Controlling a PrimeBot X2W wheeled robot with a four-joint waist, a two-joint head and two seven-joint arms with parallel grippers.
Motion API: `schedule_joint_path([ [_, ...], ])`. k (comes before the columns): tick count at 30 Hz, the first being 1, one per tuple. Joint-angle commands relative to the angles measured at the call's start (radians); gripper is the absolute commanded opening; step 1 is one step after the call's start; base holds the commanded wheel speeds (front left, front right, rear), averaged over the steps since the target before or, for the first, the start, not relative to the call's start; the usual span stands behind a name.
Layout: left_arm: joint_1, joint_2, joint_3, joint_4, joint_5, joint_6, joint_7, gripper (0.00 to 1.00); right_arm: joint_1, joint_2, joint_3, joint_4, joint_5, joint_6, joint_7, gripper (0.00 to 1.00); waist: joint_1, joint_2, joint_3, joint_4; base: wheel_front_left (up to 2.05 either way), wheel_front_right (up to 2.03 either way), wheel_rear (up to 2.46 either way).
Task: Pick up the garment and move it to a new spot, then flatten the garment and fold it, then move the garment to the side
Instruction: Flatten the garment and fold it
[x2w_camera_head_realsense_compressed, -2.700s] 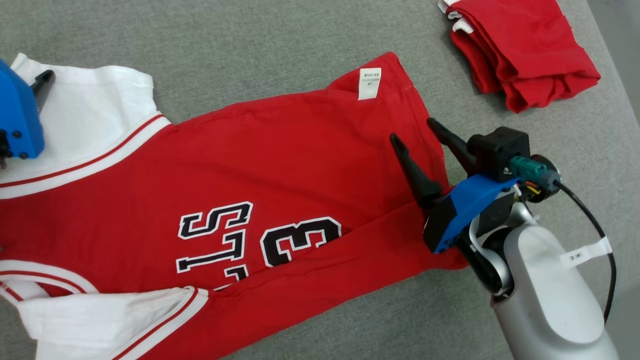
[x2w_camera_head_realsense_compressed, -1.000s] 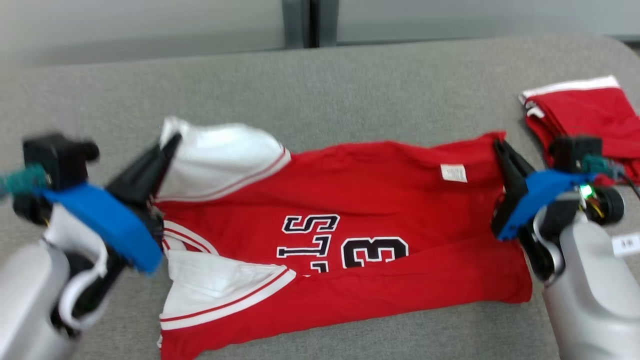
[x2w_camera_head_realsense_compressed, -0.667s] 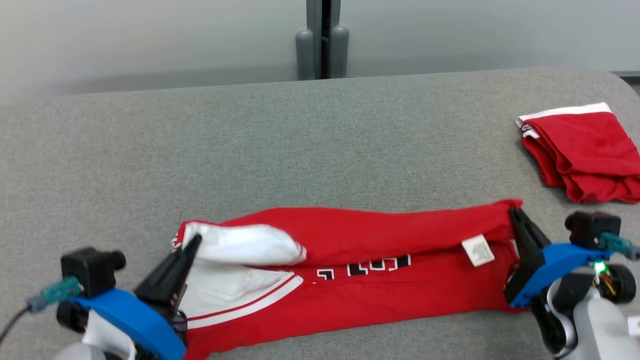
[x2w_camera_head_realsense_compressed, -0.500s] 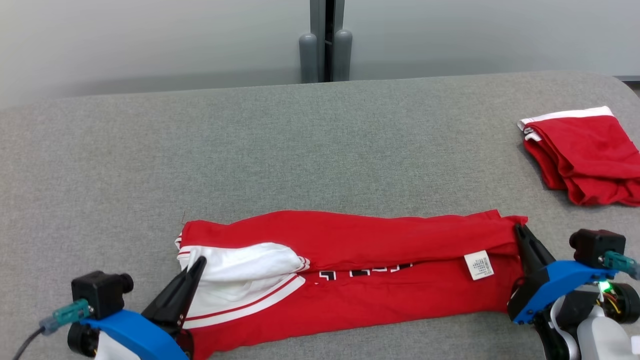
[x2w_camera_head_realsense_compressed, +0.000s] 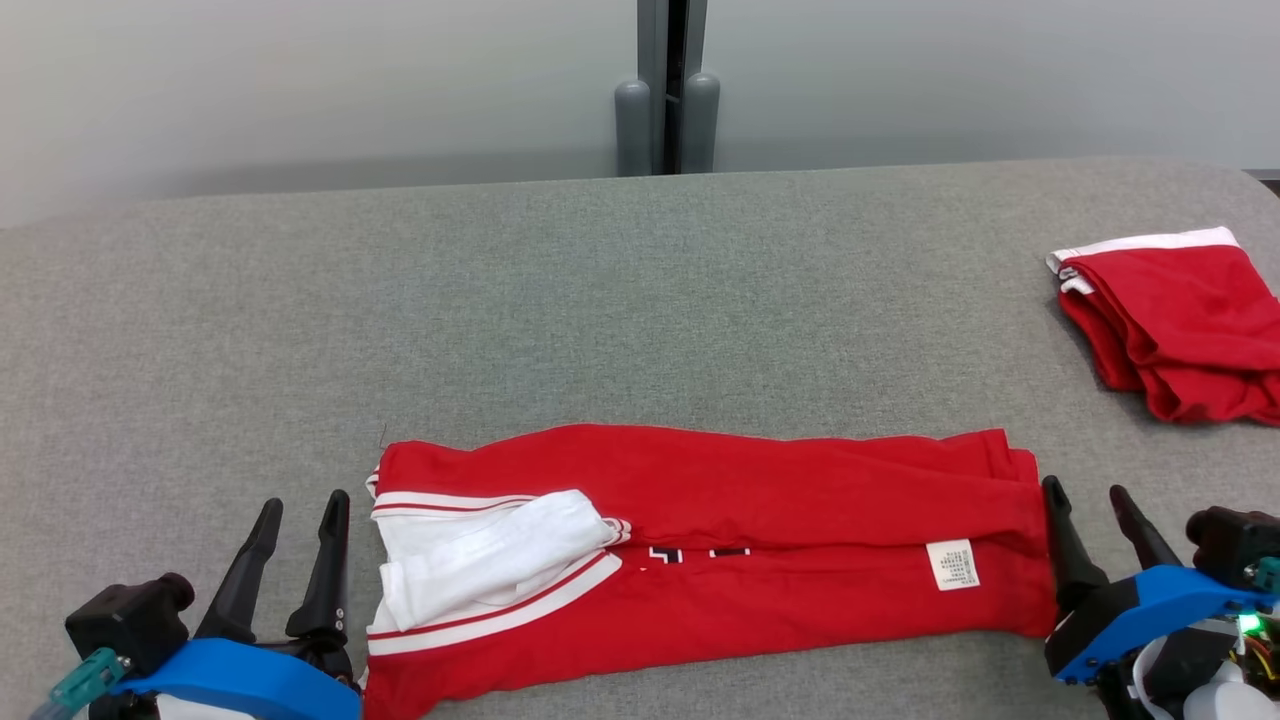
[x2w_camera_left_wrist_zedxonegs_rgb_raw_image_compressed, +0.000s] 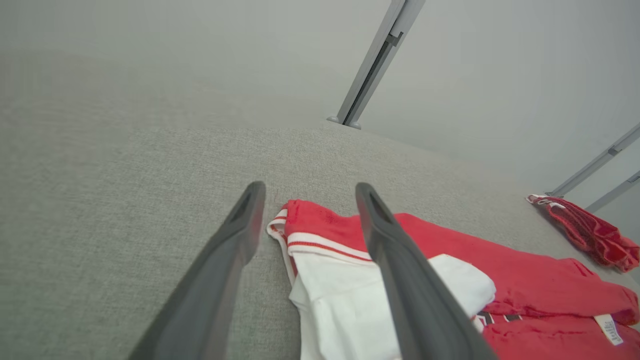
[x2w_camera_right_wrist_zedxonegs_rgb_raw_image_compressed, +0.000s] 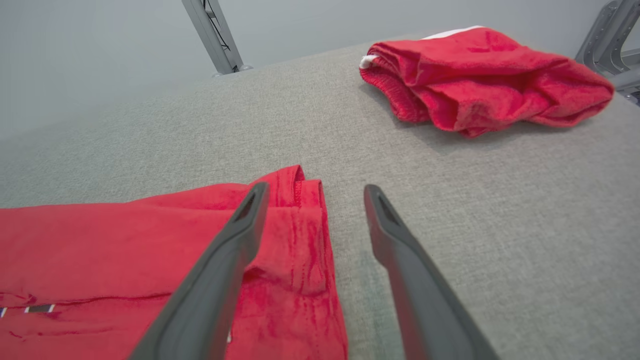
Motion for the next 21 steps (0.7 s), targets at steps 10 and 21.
schedule_joint_path([
  [10, -0.004, -0.050, 0.034, 0.016, 0.055, 0.064, -0.018, 1.00, -0.049, 0.002, 0.026, 0.178, -0.067, 0.000, -0.003, 1.00, 0.0001, 0.0000, 0.010, 0.025, 0.00, 0.00, 0.00],
  [21, 0.005, -0.062, 0.037, 0.028, 0.066, 0.066, -0.021, 1.00, -0.098, 0.002, 0.066, 0.338, -0.028, 0.000, -0.044, 0.00, 0.0001, 0.0000, 0.006, 0.032, 0.00, 0.00, 0.00],
])
